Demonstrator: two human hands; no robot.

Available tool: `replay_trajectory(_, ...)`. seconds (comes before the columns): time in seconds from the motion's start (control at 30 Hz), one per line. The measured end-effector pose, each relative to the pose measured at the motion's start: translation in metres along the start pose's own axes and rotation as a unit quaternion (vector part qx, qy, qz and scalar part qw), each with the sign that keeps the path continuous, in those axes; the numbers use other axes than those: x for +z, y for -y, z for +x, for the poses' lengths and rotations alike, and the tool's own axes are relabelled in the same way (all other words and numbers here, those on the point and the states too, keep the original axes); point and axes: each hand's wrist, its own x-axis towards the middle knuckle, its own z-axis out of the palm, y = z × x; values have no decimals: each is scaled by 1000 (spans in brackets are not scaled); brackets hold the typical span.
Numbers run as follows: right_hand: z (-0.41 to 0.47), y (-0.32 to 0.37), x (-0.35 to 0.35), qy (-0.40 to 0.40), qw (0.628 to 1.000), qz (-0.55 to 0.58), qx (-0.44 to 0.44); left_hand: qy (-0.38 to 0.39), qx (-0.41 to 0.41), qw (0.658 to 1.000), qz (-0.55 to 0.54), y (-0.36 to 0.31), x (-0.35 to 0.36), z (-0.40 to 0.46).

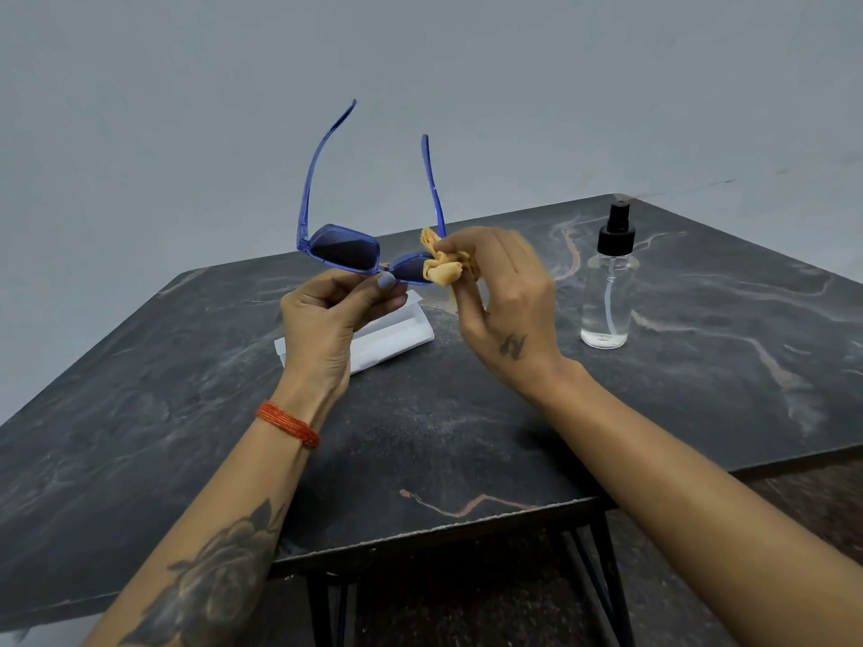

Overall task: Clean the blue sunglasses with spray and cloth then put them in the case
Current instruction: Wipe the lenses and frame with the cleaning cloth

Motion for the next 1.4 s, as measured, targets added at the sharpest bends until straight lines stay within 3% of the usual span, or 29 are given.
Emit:
replay_trajectory(0.2, -2, 3, 1, -37, 997, 3, -62, 5, -6, 1000, 0, -2, 5, -3)
replay_trajectory(0.43, -5, 0, 5, -1, 989, -29, -142, 15, 7, 1000, 5, -3, 9, -6)
replay_trajectory(0.8, -4, -1, 3, -9, 997, -26, -73, 3, 6, 1000, 14, 0, 3, -3)
replay_trajectory(1.17, -8, -2, 8, 45, 988, -24, -149, -7, 20, 999, 26, -1, 5, -5)
replay_trajectory(1.4, -8, -7, 8, 30, 992, -9, -121, -11, 7, 1000, 3, 0, 3, -3)
